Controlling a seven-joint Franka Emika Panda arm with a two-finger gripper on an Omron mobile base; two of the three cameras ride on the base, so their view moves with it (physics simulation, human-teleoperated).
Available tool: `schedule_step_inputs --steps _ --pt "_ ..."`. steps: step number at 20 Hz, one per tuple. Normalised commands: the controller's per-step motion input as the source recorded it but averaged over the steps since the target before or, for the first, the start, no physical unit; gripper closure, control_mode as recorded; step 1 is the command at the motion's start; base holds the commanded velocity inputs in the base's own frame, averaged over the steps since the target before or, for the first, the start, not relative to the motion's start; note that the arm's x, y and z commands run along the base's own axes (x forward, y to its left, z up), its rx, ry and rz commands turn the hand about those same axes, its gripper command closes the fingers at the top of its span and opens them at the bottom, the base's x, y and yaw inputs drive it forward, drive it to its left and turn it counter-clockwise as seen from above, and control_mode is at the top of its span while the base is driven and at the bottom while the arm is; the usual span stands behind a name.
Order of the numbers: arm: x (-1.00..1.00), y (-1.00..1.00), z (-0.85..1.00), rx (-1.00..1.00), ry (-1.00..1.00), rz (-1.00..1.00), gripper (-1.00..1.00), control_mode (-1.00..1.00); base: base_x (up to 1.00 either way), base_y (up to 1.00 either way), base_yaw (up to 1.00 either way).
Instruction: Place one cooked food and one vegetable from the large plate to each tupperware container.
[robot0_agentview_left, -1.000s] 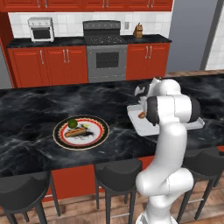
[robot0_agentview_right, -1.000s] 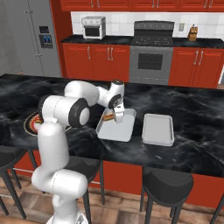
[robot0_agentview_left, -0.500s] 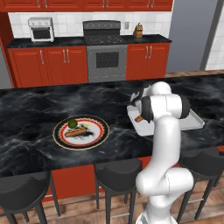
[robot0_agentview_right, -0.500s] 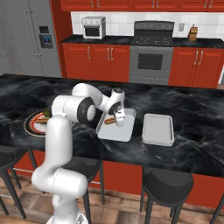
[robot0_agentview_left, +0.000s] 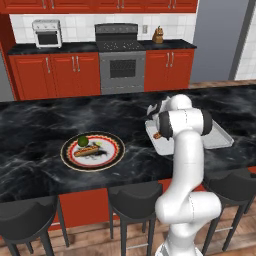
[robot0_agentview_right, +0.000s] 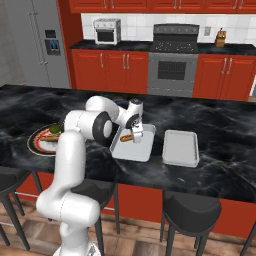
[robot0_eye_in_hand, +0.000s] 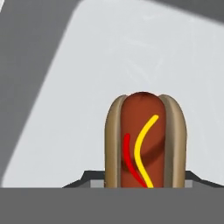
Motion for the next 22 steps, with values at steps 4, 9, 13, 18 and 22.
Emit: schedule_step_inputs --steps 4,9,13,18,22 --pt "-0.06 -0.01 -0.02 0.0 0.0 0.0 -1.0 -1.0 0.0 0.0 0.0" --pt "-0.42 -0.05 0.25 0.0 0.0 0.0 -1.0 -1.0 0.0 0.0 0.0" --pt "-0.25 -0.03 0.17 0.0 0.0 0.0 -1.0 -1.0 0.0 0.0 0.0" --pt "-0.72 0.02 0.62 0.0 0.0 0.0 -1.0 -1.0 0.0 0.0 0.0" --pt "-0.71 0.26 0.96 0.0 -0.02 0.03 -1.0 -1.0 0.0 0.0 0.0"
